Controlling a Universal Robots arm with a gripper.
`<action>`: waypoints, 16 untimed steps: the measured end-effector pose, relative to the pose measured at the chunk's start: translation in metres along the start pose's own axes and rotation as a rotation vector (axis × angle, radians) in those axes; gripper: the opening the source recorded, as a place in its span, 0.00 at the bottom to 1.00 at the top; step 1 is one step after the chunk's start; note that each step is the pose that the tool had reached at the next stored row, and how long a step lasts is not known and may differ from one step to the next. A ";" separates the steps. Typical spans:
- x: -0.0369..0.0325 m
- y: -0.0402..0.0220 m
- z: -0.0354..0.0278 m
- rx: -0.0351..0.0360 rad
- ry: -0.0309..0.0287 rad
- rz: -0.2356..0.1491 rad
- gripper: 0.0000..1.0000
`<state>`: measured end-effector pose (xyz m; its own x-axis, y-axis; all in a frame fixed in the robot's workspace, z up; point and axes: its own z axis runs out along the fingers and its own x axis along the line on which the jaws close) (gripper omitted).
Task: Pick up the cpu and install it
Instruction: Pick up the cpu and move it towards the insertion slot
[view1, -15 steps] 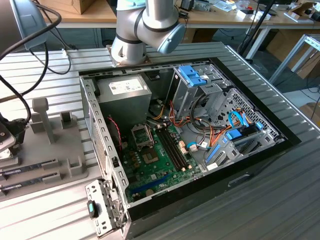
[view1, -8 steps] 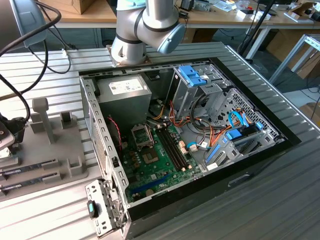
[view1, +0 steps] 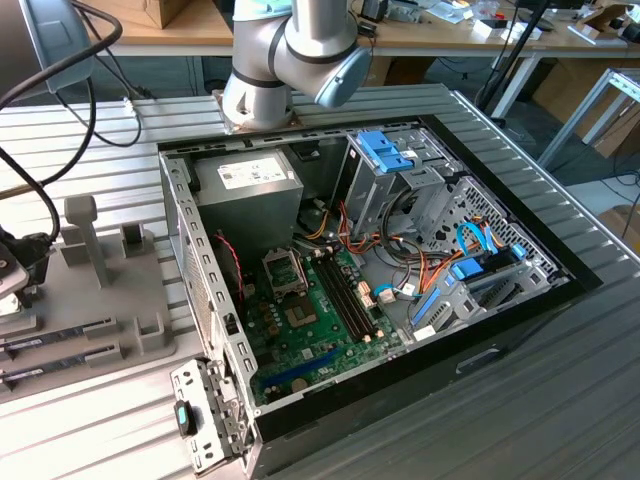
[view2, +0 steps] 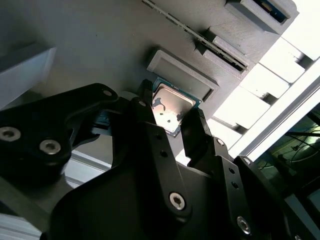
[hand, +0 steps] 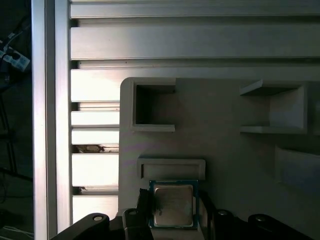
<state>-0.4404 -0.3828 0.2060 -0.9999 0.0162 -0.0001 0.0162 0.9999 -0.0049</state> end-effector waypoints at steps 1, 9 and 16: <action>0.0000 0.0000 -0.0007 -0.0001 -0.0001 0.000 0.47; 0.0000 0.0000 -0.0047 -0.0001 -0.0002 0.000 0.47; 0.0000 0.0000 -0.0072 -0.0001 -0.0002 0.000 0.47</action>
<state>-0.4404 -0.3828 0.2132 -0.9999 0.0162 -0.0003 0.0162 0.9999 -0.0048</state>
